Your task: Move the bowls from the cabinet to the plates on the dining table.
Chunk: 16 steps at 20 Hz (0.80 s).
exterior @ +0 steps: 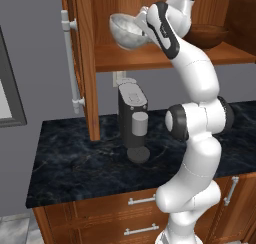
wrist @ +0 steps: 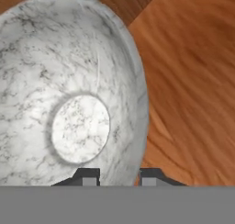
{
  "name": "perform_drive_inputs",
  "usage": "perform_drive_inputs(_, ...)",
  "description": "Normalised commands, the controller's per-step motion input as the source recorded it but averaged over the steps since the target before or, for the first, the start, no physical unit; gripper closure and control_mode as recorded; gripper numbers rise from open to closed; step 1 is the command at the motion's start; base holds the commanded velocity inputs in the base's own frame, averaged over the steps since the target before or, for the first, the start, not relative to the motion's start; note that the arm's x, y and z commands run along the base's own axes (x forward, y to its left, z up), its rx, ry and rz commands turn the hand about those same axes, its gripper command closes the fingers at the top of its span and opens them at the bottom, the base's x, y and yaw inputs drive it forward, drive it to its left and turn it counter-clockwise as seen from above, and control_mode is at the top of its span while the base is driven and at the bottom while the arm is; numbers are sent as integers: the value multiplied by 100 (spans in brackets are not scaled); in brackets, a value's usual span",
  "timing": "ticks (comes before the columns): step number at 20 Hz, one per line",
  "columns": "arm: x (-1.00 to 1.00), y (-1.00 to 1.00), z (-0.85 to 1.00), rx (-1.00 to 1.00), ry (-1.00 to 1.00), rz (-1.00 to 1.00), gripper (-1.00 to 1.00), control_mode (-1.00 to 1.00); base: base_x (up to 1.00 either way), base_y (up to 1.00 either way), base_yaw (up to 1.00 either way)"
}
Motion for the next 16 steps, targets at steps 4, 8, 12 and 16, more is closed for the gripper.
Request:
perform_drive_inputs(4,-13,-21,1,-8,11,0,100,-100,0,0,0)
perform_drive_inputs(8,-16,-23,0,-9,12,0,100,-100,0,0,0)
perform_drive_inputs(12,-14,-17,2,-9,6,0,100,-100,0,0,0)
perform_drive_inputs(16,-25,-13,6,-6,2,0,100,-100,0,0,0)
